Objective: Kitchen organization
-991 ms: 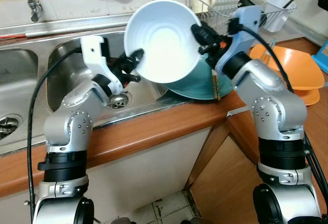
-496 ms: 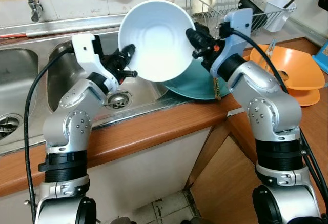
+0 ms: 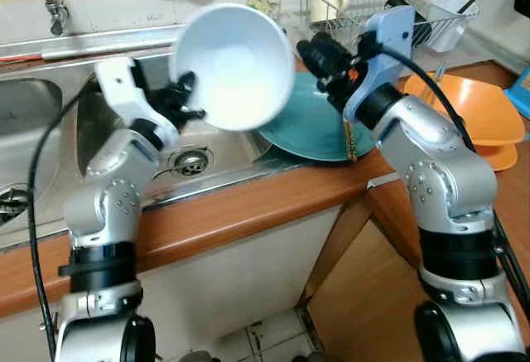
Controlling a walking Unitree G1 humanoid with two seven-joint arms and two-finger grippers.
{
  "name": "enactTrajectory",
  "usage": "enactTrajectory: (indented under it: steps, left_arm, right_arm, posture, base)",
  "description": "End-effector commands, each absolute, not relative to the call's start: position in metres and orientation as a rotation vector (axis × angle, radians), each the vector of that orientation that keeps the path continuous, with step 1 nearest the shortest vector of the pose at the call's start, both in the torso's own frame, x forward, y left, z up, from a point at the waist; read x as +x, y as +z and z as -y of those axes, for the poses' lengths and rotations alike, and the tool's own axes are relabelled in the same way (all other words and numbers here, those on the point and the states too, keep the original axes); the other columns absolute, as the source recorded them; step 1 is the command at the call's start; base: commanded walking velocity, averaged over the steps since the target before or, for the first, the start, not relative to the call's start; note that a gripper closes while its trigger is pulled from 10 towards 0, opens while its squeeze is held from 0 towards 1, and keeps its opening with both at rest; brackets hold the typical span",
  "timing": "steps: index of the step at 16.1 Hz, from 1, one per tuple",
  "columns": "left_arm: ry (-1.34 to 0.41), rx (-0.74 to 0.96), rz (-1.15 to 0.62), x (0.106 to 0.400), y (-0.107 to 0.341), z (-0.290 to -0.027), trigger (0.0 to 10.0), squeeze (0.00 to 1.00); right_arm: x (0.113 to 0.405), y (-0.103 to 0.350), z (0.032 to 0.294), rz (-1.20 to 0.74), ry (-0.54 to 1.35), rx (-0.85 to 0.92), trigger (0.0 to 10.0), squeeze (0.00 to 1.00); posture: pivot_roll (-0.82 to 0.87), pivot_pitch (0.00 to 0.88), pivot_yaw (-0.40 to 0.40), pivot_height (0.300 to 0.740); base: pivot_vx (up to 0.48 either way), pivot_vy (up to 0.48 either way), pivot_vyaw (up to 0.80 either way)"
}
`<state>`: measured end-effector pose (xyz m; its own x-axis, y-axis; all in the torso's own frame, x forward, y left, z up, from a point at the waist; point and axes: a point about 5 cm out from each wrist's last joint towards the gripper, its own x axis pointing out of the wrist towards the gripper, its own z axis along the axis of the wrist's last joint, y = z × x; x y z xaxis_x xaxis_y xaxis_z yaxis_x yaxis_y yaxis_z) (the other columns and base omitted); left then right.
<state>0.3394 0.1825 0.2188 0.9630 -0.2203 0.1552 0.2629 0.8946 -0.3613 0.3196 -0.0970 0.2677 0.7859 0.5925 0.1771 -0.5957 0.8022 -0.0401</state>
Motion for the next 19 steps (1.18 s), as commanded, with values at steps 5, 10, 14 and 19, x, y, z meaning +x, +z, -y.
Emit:
enactTrajectory:
  steps: [5, 10, 14, 19]
  left_arm:
    - [0.023, 0.066, 0.048, 0.354, 0.217, -0.224, 0.0, 0.0]
    - [0.02, 0.249, -0.093, 0.365, 0.195, -0.23, 0.0, 0.0]
    - [-0.032, 0.238, -0.24, 0.371, 0.164, -0.223, 1.8, 0.0]
    - [-0.113, 0.287, -0.384, 0.372, 0.138, -0.214, 10.0, 0.0]
  right_arm:
    - [0.297, 0.251, 0.086, 0.091, 0.817, -0.188, 10.0, 0.0]
    - [0.277, 0.238, 0.083, 0.009, 0.963, -0.274, 10.0, 0.0]
    - [0.266, 0.224, 0.084, -0.074, 1.038, -0.32, 10.0, 0.0]
    - [0.264, 0.217, 0.086, -0.111, 1.034, -0.342, 10.0, 0.0]
  posture:
    - [-0.05, 0.0, 0.009, 0.74]
    - [-0.06, 0.0, 0.02, 0.74]
    - [-0.06, 0.0, 0.022, 0.74]
    - [-0.07, 0.0, 0.022, 0.74]
  base:
    - [0.0, 0.0, 0.0]
    - [0.0, 0.0, 0.0]
    - [0.0, 0.0, 0.0]
    - [0.0, 0.0, 0.0]
